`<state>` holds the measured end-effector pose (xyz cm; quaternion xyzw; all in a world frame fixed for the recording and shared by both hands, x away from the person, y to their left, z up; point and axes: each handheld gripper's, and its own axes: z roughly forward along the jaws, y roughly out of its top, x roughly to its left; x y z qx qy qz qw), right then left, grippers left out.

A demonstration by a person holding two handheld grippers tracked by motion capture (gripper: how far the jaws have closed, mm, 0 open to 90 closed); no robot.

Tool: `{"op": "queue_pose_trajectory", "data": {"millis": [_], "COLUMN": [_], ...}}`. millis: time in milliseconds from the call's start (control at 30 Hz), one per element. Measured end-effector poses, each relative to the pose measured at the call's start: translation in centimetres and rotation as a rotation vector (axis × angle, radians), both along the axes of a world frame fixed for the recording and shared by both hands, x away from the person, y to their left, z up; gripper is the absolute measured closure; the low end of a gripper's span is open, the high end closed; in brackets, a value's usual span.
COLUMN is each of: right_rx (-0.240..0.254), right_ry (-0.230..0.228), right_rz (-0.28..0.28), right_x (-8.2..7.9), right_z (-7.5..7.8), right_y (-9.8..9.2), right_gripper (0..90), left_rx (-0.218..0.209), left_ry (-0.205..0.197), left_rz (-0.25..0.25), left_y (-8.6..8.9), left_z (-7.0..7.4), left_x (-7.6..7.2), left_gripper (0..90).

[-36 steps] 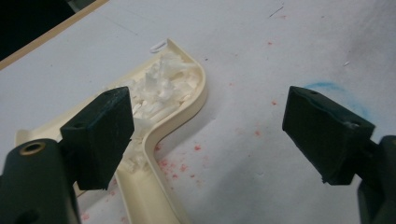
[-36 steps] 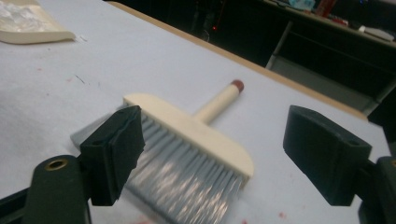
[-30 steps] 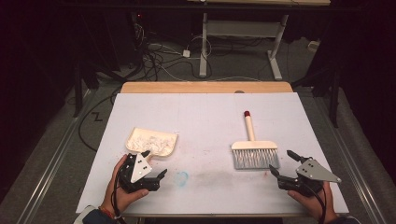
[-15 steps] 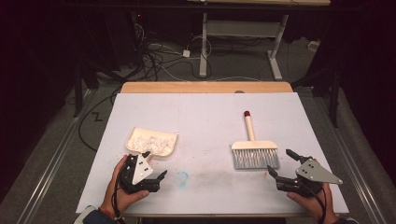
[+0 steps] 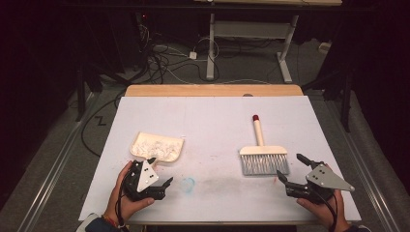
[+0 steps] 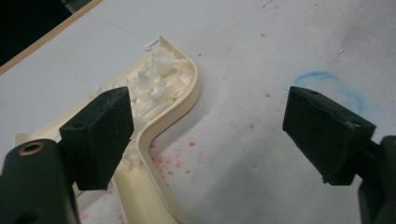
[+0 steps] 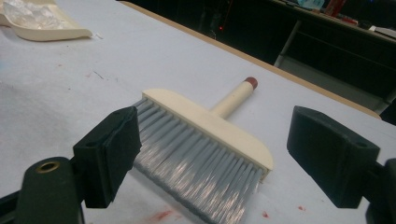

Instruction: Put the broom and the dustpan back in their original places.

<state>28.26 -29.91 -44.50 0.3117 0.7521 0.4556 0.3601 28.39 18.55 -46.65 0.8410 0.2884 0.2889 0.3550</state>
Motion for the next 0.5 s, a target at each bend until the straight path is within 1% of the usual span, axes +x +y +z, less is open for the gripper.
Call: {"op": "queue_pose_trajectory", "data": {"millis": [167,333,367,500], "right_rx": [0.000,-0.001,0.000,-0.005], "right_ry": [-0.004,-0.023,-0.026,-0.029], "right_rz": [-0.003,-0.012,-0.015,-0.015], "right_x": [-0.06,-0.15,-0.15,-0.17], "right_z": [0.08,0.32,0.37,0.36], "right_y": [0.00,-0.10,-0.12,-0.18], "right_gripper": [18.4,18.4,18.4,18.4], "left_rx": [-0.002,-0.003,-0.013,-0.010], "left_ry": [0.000,0.000,0.000,0.004], "left_rz": [0.003,0.006,0.009,0.011], "left_y": [-0.02,-0.04,0.03,0.03], "left_z": [0.04,0.08,0.12,0.03], "left_x": [0.04,0.07,0.08,0.23], "left_gripper": [15.4,15.5,15.4,15.5]}}
